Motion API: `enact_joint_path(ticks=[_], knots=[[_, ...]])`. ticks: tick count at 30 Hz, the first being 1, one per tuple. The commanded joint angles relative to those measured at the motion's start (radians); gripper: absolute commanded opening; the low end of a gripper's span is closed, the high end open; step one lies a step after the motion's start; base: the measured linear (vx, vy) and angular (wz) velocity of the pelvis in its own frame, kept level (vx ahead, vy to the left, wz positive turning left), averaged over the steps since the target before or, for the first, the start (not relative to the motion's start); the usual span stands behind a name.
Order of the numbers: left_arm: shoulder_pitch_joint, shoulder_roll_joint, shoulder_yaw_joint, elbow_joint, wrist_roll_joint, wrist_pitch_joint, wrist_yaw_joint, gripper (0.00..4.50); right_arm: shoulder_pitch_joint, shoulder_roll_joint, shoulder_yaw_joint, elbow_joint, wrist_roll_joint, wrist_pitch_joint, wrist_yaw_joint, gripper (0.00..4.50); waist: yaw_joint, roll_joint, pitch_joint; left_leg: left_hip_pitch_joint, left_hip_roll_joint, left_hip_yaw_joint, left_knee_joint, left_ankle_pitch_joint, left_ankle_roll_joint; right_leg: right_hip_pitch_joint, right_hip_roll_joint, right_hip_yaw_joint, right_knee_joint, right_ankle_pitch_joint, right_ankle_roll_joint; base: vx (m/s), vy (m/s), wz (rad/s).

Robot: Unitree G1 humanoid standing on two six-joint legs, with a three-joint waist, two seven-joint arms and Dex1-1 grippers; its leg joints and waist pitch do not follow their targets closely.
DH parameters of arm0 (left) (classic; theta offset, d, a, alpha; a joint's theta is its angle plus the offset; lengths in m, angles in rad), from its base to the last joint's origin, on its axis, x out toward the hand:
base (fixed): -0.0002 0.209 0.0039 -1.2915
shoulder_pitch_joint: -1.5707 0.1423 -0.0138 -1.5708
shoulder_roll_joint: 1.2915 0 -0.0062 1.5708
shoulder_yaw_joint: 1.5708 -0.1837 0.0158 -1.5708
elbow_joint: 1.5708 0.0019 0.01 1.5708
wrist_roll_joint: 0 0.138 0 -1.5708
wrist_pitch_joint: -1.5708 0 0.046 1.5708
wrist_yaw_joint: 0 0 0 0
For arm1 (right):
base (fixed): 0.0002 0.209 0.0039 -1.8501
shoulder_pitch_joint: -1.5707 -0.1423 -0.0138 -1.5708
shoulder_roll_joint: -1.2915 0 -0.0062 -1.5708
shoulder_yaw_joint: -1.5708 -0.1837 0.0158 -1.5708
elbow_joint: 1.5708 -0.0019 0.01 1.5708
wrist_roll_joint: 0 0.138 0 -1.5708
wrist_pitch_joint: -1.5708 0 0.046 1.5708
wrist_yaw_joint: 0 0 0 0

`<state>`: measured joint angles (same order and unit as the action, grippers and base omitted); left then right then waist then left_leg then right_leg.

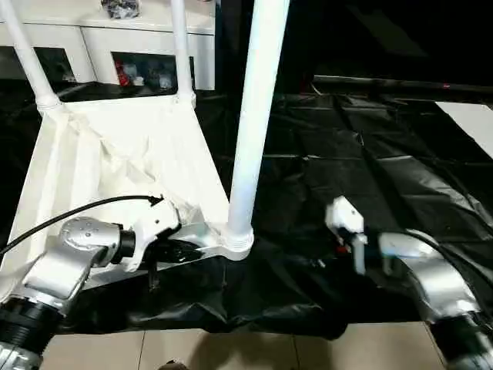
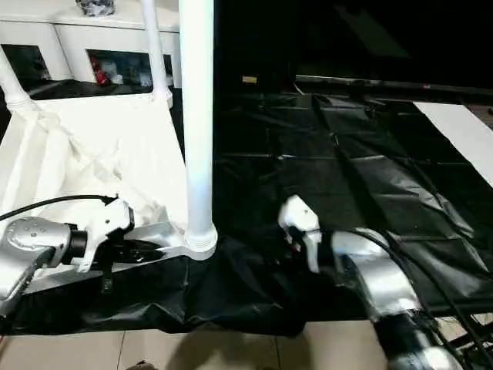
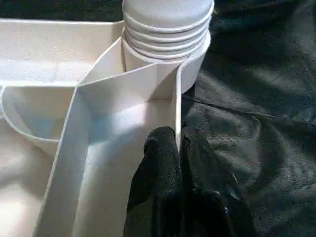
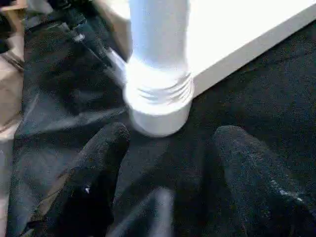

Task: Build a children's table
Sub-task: Rotate table base, then rotate leg to tighten

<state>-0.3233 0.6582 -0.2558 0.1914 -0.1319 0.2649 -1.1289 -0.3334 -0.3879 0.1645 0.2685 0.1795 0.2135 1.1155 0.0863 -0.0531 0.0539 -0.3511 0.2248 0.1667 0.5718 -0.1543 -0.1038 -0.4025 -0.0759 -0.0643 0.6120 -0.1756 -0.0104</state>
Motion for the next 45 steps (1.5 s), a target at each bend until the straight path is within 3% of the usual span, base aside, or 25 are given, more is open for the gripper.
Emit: enact_joint_path(ticks=[1,2,3,5,6,7,11,14,15,18,23,34,45], knots=[[-0.015,-0.038,-0.01,0.025,0.017,-0.026,0.056,0.03,-0.041,0.044,-0.009,0.057,-0.026,-0.033,-0.082,3.19,0.0,0.004,-0.054,0.011,0.0,0.002,-0.068,-0.387,-0.006,0.026,-0.05,0.033,-0.096,-0.482,-0.108,0.0,0.0,0.0],[-0.018,-0.044,-0.011,0.026,0.019,-0.028,0.061,0.03,-0.047,0.055,-0.011,0.067,-0.026,-0.038,-0.094,3.19,-0.002,-0.01,-0.054,0.01,0.0,0.005,-0.067,-0.381,-0.005,0.024,-0.051,0.033,-0.098,-0.489,-0.104,0.0,0.0,0.0],[-0.026,-0.058,-0.015,0.032,0.027,-0.04,0.074,0.03,-0.061,0.083,-0.021,0.09,-0.014,-0.04,-0.115,3.19,0.0,-0.011,-0.053,0.012,-0.001,0.005,-0.067,-0.375,-0.006,0.023,-0.052,0.033,-0.099,-0.511,-0.097,0.0,0.0,0.0],[-0.034,-0.07,-0.019,0.038,0.034,-0.048,0.087,0.03,-0.073,0.106,-0.029,0.109,0.001,-0.037,-0.125,3.19,0.002,-0.003,-0.053,0.014,0.001,0.002,-0.068,-0.383,-0.011,0.022,-0.055,0.033,-0.1,-0.525,-0.089,0.0,0.0,0.0],[-0.051,-0.091,-0.019,0.055,0.042,-0.061,0.108,0.01,-0.09,0.131,-0.036,0.13,0.022,-0.031,-0.124,3.37,0.004,-0.023,-0.053,0.01,0.0,0.003,-0.067,-0.374,-0.004,0.024,-0.054,0.032,-0.098,-0.53,-0.078,0.0,0.0,0.0],[-0.074,-0.107,-0.022,0.09,0.05,-0.078,0.117,0.0,-0.111,0.148,-0.032,0.157,0.03,-0.032,-0.115,3.47,0.007,-0.017,-0.052,0.014,0.002,0.003,-0.068,-0.378,-0.005,0.02,-0.056,0.033,-0.1,-0.533,-0.077,0.0,0.0,0.0],[-0.094,-0.115,-0.027,0.134,0.069,-0.109,0.105,0.0,-0.139,0.162,-0.016,0.199,0.017,-0.053,-0.106,3.79,0.007,-0.02,-0.053,0.008,0.003,-0.001,-0.074,-0.389,-0.021,0.025,-0.058,0.031,-0.099,-0.524,-0.068,0.0,0.0,0.0],[-0.106,-0.12,-0.02,0.152,0.056,-0.129,0.063,0.0,-0.178,0.167,0.022,0.277,-0.054,-0.121,-0.136,3.98,0.006,-0.025,-0.053,0.009,0.0,0.0,-0.071,-0.394,-0.024,0.021,-0.06,0.03,-0.102,-0.551,-0.065,0.0,0.0,0.0],[-0.108,-0.119,-0.022,0.153,0.05,-0.136,0.042,0.0,-0.194,0.168,0.039,0.309,-0.084,-0.151,-0.156,3.98,0.006,-0.031,-0.051,0.009,0.001,0.001,-0.07,-0.387,-0.025,0.019,-0.063,0.031,-0.102,-0.561,-0.067,0.0,0.0,0.0],[-0.108,-0.118,-0.024,0.145,0.029,-0.132,0.004,0.0,-0.22,0.176,0.047,0.357,-0.11,-0.174,-0.198,3.98,0.006,-0.029,-0.052,0.011,0.003,0.0,-0.072,-0.384,-0.028,0.019,-0.063,0.033,-0.101,-0.557,-0.069,0.0,0.0,0.0],[-0.109,-0.12,-0.031,0.145,0.021,-0.142,-0.022,0.0,-0.243,0.183,0.049,0.412,-0.118,-0.219,-0.198,3.98,0.008,-0.029,-0.056,0.007,0.005,0.003,-0.073,-0.367,-0.025,0.024,-0.058,0.036,-0.087,-0.452,-0.104,0.0,0.0,0.0],[-0.101,-0.108,-0.047,0.119,0.005,-0.121,-0.117,0.0,-0.259,0.199,0.053,0.474,-0.08,-0.31,-0.05,3.98,0.023,-0.023,-0.061,0.008,0.008,0.01,-0.072,-0.314,-0.014,0.032,-0.054,0.041,-0.069,-0.3,-0.164,0.0,0.0,0.0],[-0.113,-0.11,-0.046,0.112,0.012,-0.117,-0.155,0.0,-0.26,0.176,0.08,0.497,-0.097,-0.335,0.069,3.02,0.026,-0.021,-0.061,0.006,0.009,0.01,-0.073,-0.318,-0.018,0.036,-0.054,0.041,-0.068,-0.296,-0.168,0.0,0.0,0.0]])
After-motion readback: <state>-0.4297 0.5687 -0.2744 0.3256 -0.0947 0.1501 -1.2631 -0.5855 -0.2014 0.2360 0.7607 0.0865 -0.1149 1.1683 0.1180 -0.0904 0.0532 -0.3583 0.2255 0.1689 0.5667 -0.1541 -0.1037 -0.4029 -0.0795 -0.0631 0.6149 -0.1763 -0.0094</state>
